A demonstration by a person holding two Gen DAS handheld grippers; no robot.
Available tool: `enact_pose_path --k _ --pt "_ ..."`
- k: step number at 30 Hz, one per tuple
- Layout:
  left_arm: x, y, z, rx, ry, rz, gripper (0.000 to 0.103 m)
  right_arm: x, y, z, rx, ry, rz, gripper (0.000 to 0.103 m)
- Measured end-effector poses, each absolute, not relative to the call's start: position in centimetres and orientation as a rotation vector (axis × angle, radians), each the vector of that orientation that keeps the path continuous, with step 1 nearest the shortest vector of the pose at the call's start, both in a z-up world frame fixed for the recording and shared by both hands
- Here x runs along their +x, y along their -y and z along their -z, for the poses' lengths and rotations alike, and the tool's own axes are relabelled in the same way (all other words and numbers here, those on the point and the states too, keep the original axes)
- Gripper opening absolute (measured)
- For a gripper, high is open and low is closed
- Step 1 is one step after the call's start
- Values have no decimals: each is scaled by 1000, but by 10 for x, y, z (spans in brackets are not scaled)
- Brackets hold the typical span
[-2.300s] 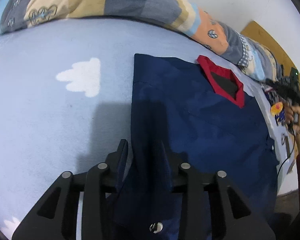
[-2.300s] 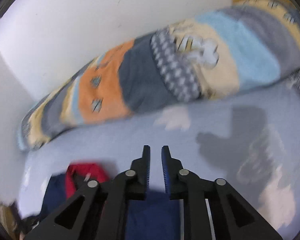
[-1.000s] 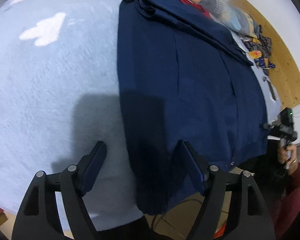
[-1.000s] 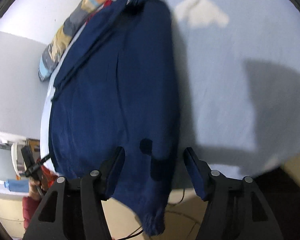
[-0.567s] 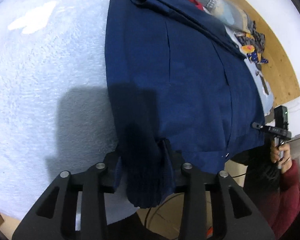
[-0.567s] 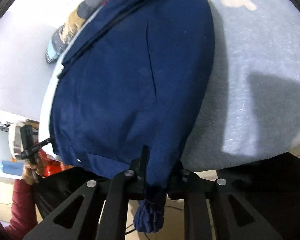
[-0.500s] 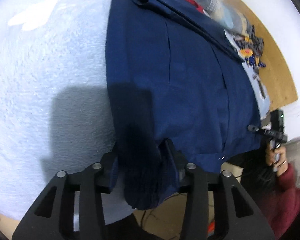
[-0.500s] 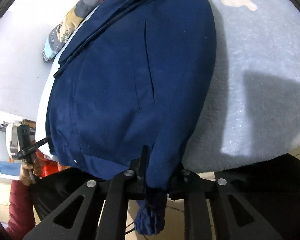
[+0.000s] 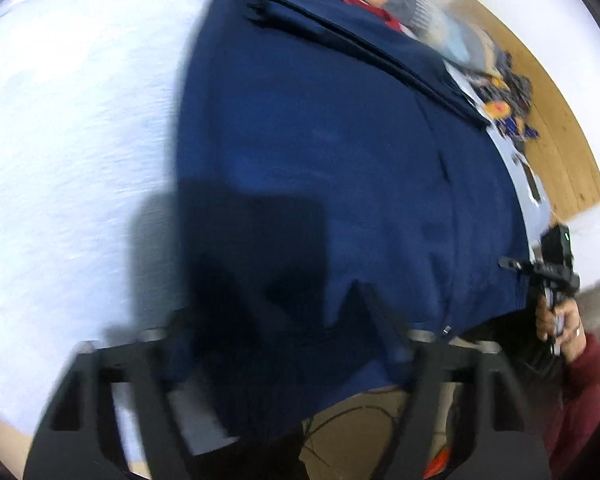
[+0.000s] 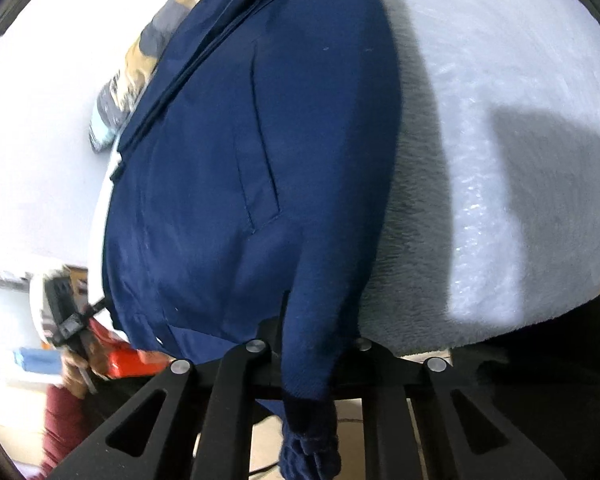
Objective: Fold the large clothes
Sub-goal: 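Grasp the jacket hem with the left gripper while the right gripper holds the hem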
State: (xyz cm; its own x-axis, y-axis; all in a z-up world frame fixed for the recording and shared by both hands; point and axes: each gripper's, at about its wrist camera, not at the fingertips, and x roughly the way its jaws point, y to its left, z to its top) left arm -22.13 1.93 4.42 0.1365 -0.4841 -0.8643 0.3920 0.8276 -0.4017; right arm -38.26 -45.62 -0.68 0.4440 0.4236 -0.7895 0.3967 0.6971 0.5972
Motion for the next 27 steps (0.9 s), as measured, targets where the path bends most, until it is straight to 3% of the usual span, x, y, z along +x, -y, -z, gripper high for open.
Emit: enact_pose_path --k 1,9,11,13,16,18,21,23,24,25,26,27 --pt "-219 -26 -43 -115 -1296 610 29 -383 457 7 865 -1142 -21 14" --pt "-217 -30 -38 -153 -1332 611 31 -382 465 13 939 -1146 -47 17" --pt "-218 -25 -38 -141 -1331 622 40 -381 467 15 970 -1145 -56 17" --pt "-220 -15 -40 -129 -1329 671 70 -381 466 15 970 -1146 -60 19" --pt "-230 17 -41 3 -1326 730 99 -382 462 11 946 -1138 -72 25" --pt "-236 31 -38 119 -1320 730 103 -381 457 6 888 -1144 -69 23" --pt "-237 16 -37 82 -1315 732 102 -381 449 -1 794 -1143 -58 15" --pt "-238 8 -39 70 -1294 719 92 -381 448 -3 781 -1134 -56 15" --pt "-239 6 -42 81 -1277 692 76 -381 448 -2 786 -1137 -54 15" --pt "-240 1 -44 101 -1257 653 45 -381 449 0 797 -1140 -53 15" --pt "-239 -6 -47 97 -1245 618 30 -382 449 1 806 -1140 -52 15" --pt "-239 -11 -52 30 -1246 622 23 -381 449 1 809 -1139 -50 15"
